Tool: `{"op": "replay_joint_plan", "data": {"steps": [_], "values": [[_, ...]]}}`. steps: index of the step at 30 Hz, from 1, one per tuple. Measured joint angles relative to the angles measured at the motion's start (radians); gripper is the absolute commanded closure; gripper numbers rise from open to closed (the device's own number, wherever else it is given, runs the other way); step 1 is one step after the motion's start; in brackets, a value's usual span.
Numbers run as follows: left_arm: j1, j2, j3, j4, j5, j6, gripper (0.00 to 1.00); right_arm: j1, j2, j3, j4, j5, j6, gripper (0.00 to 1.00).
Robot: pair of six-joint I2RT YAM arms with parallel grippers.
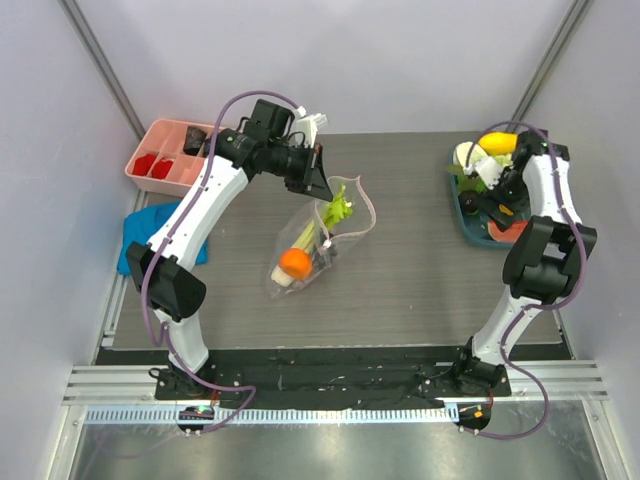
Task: Place the food in the zip-top bag and seal the zipper
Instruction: Pick up the fake fruit from the bin.
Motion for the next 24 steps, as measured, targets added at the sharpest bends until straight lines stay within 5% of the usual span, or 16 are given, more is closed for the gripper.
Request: {"op": "replay_joint_plan", "data": {"steps": [14, 20, 23, 24], "values": [[0.0, 0.0, 0.0, -0.003, 0.0, 0.002, 1.0, 0.183, 0.074, -0.116, 0.114, 0.256, -0.224, 0.19], [0.0, 0.0, 0.0, -0.007, 0.0, 0.002, 1.0, 0.194, 0.132, -0.146, 0.146, 0.296, -0.245, 0.45], [0.0, 0.0, 0.0, -0.007, -0.001, 0.003, 1.0, 0.195, 0.14, -0.146, 0.163, 0.303, -0.249, 0.63], [0.0, 0.0, 0.0, -0.007, -0.001, 0.002, 1.0, 0.196, 0.14, -0.146, 0.166, 0.303, -0.247, 0.77]]}}
